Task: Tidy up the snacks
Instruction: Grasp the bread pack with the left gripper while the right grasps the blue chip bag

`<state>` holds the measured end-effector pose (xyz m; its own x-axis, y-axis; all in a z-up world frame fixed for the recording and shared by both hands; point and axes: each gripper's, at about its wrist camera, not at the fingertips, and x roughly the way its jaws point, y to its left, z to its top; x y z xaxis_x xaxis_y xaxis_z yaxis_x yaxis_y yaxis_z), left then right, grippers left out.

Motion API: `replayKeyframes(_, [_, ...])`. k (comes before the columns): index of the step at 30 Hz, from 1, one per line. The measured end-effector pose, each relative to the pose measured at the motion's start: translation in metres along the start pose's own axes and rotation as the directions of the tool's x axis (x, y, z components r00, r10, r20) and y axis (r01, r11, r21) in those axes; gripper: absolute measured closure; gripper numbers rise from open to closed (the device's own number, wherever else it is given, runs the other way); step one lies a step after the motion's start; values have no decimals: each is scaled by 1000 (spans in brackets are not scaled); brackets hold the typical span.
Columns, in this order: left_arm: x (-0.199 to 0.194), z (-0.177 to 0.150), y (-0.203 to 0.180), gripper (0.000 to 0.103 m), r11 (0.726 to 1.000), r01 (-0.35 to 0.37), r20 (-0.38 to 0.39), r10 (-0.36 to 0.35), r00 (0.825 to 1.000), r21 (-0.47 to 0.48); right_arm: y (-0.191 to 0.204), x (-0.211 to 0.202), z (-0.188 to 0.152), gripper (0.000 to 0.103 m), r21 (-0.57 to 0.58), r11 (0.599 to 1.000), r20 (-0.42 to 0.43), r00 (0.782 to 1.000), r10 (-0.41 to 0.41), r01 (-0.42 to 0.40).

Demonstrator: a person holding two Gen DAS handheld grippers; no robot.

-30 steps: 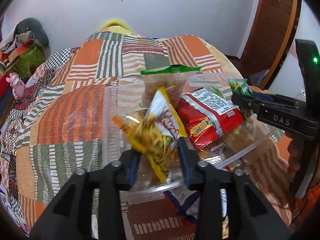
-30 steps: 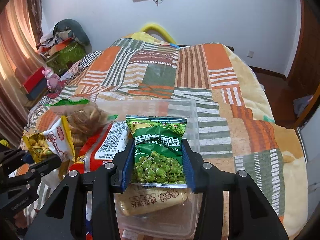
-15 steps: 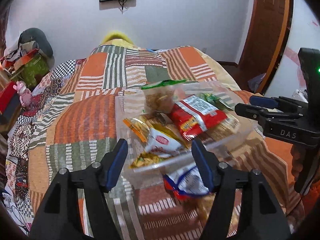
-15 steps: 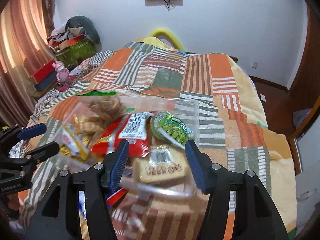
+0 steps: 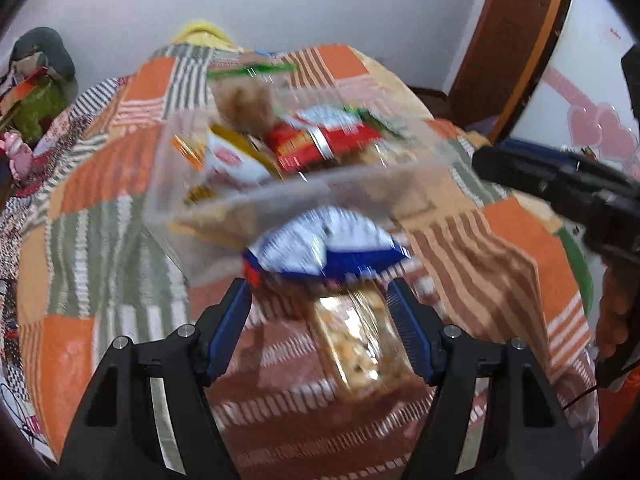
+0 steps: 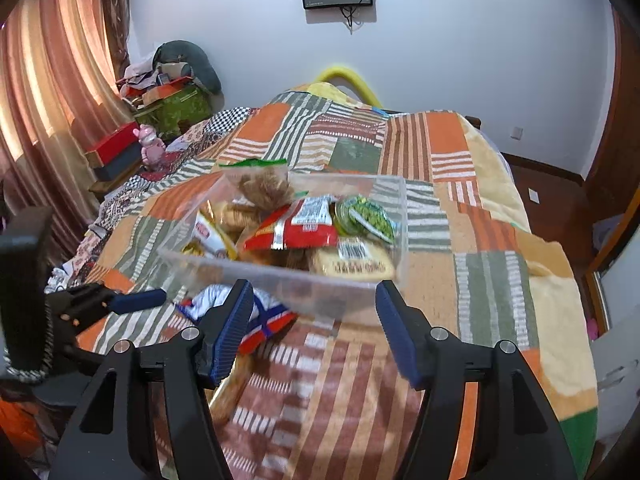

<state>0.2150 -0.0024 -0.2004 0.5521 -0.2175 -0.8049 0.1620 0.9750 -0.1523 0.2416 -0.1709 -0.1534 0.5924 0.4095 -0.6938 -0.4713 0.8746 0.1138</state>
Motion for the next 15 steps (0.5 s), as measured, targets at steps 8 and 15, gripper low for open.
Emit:
replayKeyframes(8, [20, -18, 0, 34, 998, 42, -45, -44, 998, -37, 3, 3, -15, 40, 21, 1000, -44, 999, 16, -15])
replayKeyframes(15, [11, -25, 18, 53, 997, 61, -39, -64, 997, -54, 21, 13, -20, 32, 18, 998, -71, 996, 61, -60])
